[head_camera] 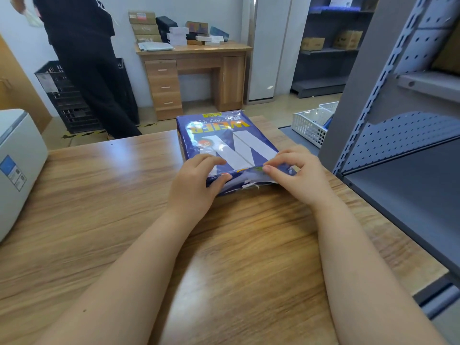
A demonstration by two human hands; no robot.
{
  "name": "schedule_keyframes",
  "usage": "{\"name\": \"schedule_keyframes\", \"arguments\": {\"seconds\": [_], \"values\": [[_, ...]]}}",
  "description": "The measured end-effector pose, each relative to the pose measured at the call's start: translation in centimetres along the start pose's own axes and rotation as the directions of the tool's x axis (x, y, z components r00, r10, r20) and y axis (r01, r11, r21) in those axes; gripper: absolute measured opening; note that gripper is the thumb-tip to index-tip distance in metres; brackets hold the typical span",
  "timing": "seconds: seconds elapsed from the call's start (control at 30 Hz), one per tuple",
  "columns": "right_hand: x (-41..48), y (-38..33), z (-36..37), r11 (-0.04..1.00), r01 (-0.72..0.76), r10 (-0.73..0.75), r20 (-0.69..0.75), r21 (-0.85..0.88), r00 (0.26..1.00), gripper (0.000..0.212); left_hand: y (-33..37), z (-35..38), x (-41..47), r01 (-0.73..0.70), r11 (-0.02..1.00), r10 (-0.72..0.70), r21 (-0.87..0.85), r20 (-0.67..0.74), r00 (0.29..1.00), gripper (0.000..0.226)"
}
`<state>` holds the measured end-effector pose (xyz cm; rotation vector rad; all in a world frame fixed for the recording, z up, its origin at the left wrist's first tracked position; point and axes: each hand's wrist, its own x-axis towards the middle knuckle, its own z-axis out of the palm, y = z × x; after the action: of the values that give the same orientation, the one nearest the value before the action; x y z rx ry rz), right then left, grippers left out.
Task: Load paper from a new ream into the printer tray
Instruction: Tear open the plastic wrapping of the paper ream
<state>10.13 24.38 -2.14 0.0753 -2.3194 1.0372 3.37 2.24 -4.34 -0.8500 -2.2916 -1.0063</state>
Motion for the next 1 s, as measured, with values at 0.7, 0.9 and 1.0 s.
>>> {"name": "schedule_keyframes", "arguments": {"seconds": [0.7,0.9,1.0], "values": [[0.1,1.6,3.2,0.934,0.045,-0.014,0.091,-0.354,0.996,0.044,-0.4,0.3,0.3,-0.155,0.988,0.156,-0.022,0.088,0.984,0.043],[0.5,0.7,3.0,0.977,0.042,-0.047,-0.022,-0.209,0.999,0.038,-0.3,0.5,0.4,-0.040,0.994,0.038,-0.097,-0.024,0.999,0.020],[0.5,0.5,3.1,0.973,0.144,-0.152,-0.028,-0.181,0.988,0.019,0.0,0.9,0.4,-0.126,0.989,0.120,-0.080,-0.075,0.990,0.018]]}}
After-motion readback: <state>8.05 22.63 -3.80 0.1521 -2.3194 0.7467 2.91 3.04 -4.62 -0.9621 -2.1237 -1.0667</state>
